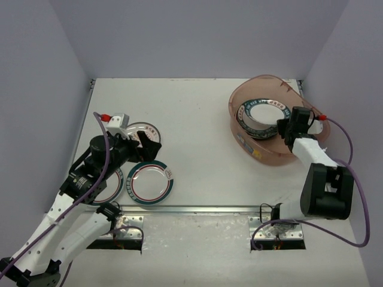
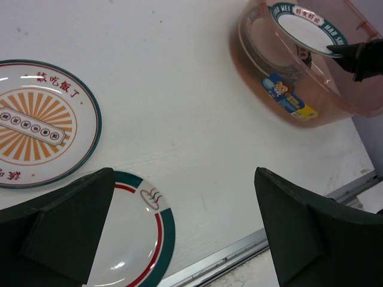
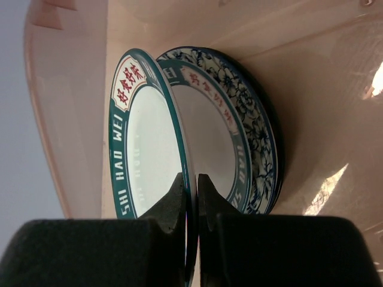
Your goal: Place the plates into the plastic bin on the countertop
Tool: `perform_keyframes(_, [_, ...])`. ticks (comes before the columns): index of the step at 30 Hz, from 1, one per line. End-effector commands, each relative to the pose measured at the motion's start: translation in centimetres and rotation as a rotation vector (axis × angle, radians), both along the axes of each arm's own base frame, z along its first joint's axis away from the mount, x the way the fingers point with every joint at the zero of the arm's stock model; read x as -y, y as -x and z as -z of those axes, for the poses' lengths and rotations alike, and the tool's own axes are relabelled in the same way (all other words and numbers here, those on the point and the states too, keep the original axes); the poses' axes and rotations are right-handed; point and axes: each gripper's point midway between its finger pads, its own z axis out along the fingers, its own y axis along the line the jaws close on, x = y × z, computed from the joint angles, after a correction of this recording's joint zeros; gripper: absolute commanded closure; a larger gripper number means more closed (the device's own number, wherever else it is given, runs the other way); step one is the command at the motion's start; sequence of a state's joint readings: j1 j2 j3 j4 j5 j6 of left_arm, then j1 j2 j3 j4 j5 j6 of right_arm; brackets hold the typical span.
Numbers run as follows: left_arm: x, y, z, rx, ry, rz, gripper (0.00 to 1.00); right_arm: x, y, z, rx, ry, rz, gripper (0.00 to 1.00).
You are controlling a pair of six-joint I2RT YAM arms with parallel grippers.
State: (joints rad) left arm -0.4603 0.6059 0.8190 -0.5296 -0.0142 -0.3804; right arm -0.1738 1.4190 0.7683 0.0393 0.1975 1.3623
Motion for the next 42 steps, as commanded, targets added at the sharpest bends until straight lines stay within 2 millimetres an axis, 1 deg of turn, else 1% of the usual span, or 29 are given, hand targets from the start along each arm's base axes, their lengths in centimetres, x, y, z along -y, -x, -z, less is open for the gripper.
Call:
perform_keyframes(1, [-0.5,0.6,-1.8,0.107,0.001,0.015,0.00,0.6,-4.0,-2.6,0.107,0.066,-0.031,0.88])
perform_keyframes(2, [-0.4,0.5,-1.6,0.102,0.001,0.015,0.00,0.4,-4.0,-1.9,0.071,0.067,-0.052,0.58])
perform_keyframes(3, [-0.4,0.5,-1.3,0.095,0.000,0.015,0.00,0.2,-4.1,-1.4,0.040,0.066,-0.073,0.31])
perform_keyframes(4, [-0.3,0.4,-1.0,0.085,-0.004,0.017,0.00,-0.1,-4.1,-1.2,0.013,0.064,-0.096,0.15])
perform_keyframes(6, [0.1,0.4,-0.8,0.077,-0.002,0.041,0.00,-0.8,-3.5,-0.7,-0.078,0.059,-0.132,0.03])
perform_keyframes(8, [0.3,0.3,-0.6,0.067,-0.004,0.046,0.00,-0.7,-3.7,-1.6,-0.119,0.089,-0.142,0.01])
perform_keyframes(9, [0.3,0.3,-0.5,0.065,-0.004,0.046,0.00,-0.7,-3.4,-1.5,-0.177,0.081,-0.135,0.01])
perform_keyframes(12, [0.2,0.3,-0.5,0.066,-0.004,0.043,0.00,-1.1,-1.9,-0.6,-0.380,0.037,-0.144,0.01])
perform_keyframes(13, [0.1,0.3,-0.5,0.067,-0.003,0.037,0.00,-1.6,-0.6,0.1,-0.485,0.018,-0.174,0.01])
perform_keyframes(16, [0.0,0.3,-0.6,0.072,0.001,0.030,0.00,-2.5,-0.8,-1.2,-0.409,0.048,-0.212,0.01])
perform_keyframes(18, [-0.1,0.3,-0.7,0.075,0.002,0.023,0.00,-3.0,0.3,-3.0,-0.323,0.087,-0.221,0.01])
perform_keyframes(19, [-0.2,0.3,-0.7,0.074,0.000,0.018,0.00,-3.5,-0.2,-5.0,-0.237,0.156,-0.236,0.01])
perform_keyframes(20, [-0.7,0.1,-0.7,0.075,-0.004,-0.014,0.00,-3.7,0.6,-7.7,-0.156,0.211,-0.232,0.01])
perform_keyframes(21, [-1.0,0.0,-0.8,0.075,-0.005,-0.029,0.00,-5.1,0.5,-9.9,-0.081,0.272,-0.287,0.01])
perform_keyframes(23, [-1.9,-0.3,-0.7,0.068,-0.012,-0.091,0.00,-7.5,1.1,-13.4,0.033,0.345,-0.377,0.01])
perform_keyframes(24, [-4.1,-0.9,-0.9,0.068,-0.018,-0.230,0.00,-9.5,2.0,-16.0,0.141,0.421,-0.472,0.01])
perform_keyframes(25, [-5.2,-0.9,-0.6,0.056,-0.031,-0.287,0.00,-11.0,2.6,-17.3,0.215,0.465,-0.546,0.01])
perform_keyframes(26, [-6.6,-1.0,-1.0,0.064,-0.029,-0.369,0.00,-13.6,3.8,-19.2,0.362,0.514,-0.680,0.01])
perform_keyframes(28, [-8.5,-0.6,-1.3,0.070,-0.026,-0.462,0.00,-17.0,6.4,-22.3,0.602,0.560,-0.841,0.01])
perform_keyframes(29, [-8.9,-0.5,-1.6,0.081,-0.017,-0.486,0.00,-19.0,8.2,-23.1,0.681,0.549,-0.961,0.01])
perform_keyframes(30, [-9.5,-0.2,-1.9,0.098,-0.003,-0.510,0.00,-20.0,8.9,-23.3,0.693,0.529,-1.014,0.01])
perform_keyframes(31, [-9.9,0.1,-2.3,0.114,0.011,-0.526,0.00,-20.9,9.4,-22.9,0.684,0.498,-1.071,0.01])
perform_keyframes(33, [-10.6,0.7,-2.9,0.144,0.031,-0.551,0.00,-24.8,10.9,-19.5,0.608,0.369,-1.275,0.01])
perform_keyframes(34, [-10.8,0.8,-3.2,0.156,0.033,-0.559,0.00,-27.1,11.5,-17.6,0.568,0.342,-1.367,0.01])
perform_keyframes(35, [-11.2,1.1,-3.7,0.174,0.035,-0.573,0.00,-30.0,12.9,-14.9,0.507,0.309,-1.498,0.01])
perform_keyframes(36, [-11.4,1.0,-3.8,0.178,0.024,-0.583,0.00,-31.8,13.9,-13.7,0.473,0.334,-1.570,0.01])
perform_keyframes(38, [-11.7,0.8,-3.7,0.172,0.002,-0.598,0.00,-35.3,14.3,-10.5,0.372,0.363,-1.659,0.01])
perform_keyframes(40, [-11.3,0.4,-3.0,0.143,-0.019,-0.587,0.00,-37.7,14.6,-6.9,0.284,0.292,-1.726,0.02])
perform_keyframes(42, [-11.1,0.1,-2.2,0.121,-0.034,-0.583,0.00,-40.1,15.7,-4.0,0.209,0.221,-1.786,0.04])
